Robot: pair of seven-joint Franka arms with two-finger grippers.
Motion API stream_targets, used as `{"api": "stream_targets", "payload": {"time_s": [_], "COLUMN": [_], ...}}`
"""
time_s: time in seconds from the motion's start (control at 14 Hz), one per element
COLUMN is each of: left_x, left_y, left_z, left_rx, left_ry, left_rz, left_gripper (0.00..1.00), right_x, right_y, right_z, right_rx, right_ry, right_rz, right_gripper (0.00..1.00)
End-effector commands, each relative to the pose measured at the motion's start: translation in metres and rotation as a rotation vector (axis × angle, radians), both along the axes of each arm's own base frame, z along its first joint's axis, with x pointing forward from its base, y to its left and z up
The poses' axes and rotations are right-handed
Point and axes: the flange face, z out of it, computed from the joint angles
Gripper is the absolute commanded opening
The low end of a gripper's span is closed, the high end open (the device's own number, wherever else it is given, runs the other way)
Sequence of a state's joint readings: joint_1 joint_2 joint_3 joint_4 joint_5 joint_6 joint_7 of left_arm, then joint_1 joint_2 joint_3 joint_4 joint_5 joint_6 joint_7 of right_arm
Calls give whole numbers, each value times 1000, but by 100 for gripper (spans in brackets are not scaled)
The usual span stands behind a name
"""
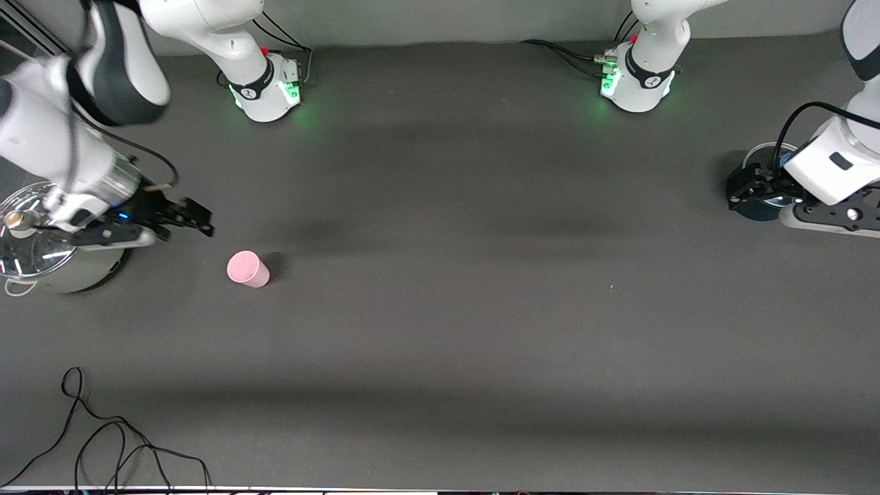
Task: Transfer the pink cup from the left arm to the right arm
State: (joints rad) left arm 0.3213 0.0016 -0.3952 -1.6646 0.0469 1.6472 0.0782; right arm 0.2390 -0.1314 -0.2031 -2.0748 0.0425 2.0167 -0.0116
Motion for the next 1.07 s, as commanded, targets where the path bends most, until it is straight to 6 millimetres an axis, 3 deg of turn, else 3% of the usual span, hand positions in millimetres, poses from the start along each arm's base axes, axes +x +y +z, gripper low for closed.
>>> {"api": "stream_targets", "payload": {"time_s": [0.0,0.21,0.36,0.5,1.0], "left_x": [1,0,0,0,4], "left_y": [7,6,5,5,4], "left_z": [9,10,14,17,24], "left_rx": [-12,-15,-16,-16,-41], "left_ry": [-21,-23,-24,-26,-18], "left_rz": [24,24,23,20,27], "left_gripper": [100,100,100,100,100], "right_x": [27,50,66,74,73], "right_y": [-4,5,17,17,13], "right_z": [78,138,166,164,159], "right_rx": [-76,-111,-130,-130,-121], "right_ry": [21,145,175,182,175], "right_rz": [32,25,23,21,2], "right_gripper": [100,100,100,100,100]}}
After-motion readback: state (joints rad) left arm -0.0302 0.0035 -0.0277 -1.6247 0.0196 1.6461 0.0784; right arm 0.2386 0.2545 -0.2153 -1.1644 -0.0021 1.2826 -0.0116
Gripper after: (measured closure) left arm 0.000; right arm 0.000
